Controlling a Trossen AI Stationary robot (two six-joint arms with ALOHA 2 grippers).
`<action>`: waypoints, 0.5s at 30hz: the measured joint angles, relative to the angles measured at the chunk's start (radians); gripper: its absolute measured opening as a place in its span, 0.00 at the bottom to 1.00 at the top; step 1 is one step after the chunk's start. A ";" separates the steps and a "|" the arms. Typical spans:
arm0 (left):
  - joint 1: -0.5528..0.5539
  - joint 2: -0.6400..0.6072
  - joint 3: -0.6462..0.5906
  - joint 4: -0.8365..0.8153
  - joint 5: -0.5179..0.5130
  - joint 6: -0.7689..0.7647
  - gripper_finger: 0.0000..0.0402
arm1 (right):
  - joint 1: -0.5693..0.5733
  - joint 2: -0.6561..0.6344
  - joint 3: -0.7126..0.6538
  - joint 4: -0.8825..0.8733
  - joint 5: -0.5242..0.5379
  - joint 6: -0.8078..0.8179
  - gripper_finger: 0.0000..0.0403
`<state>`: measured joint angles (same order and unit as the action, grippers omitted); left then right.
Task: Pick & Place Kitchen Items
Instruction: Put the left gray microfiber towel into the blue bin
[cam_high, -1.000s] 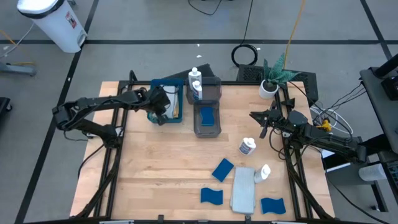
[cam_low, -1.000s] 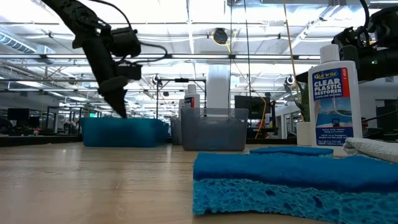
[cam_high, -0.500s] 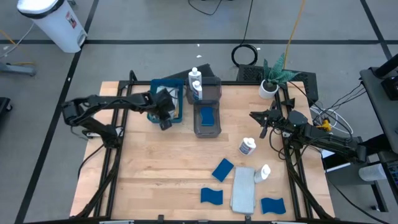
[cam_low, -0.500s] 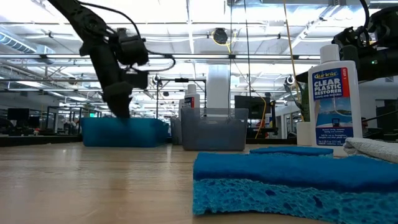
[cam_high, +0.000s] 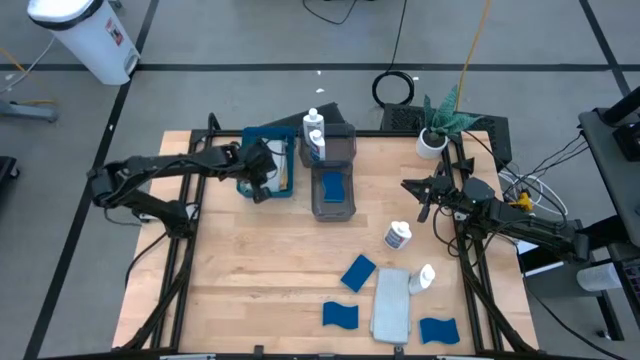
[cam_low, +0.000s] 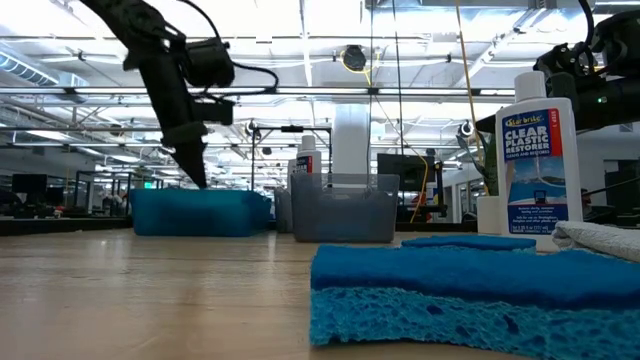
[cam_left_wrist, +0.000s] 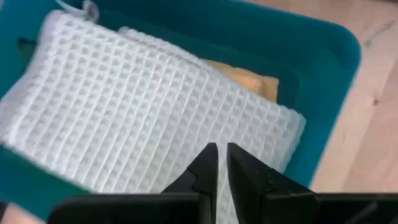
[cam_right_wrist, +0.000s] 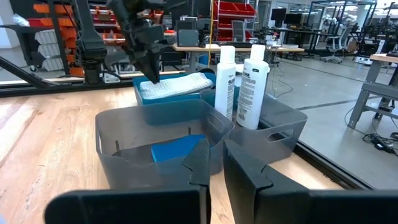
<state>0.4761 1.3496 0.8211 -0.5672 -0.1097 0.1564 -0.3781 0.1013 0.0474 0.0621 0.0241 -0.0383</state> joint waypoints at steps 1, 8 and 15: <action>0.002 -0.014 0.001 -0.016 -0.003 -0.003 0.09 | 0.000 0.000 0.000 0.000 0.000 0.000 0.05; 0.002 -0.026 -0.009 -0.130 0.000 -0.092 0.09 | 0.000 0.000 0.000 0.000 0.000 0.000 0.05; 0.008 0.024 -0.066 -0.104 0.014 -0.139 0.09 | 0.000 0.000 0.000 0.000 0.000 0.000 0.05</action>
<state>0.4839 1.3733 0.7549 -0.6712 -0.0956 0.0173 -0.3781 0.1011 0.0471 0.0624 0.0242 -0.0383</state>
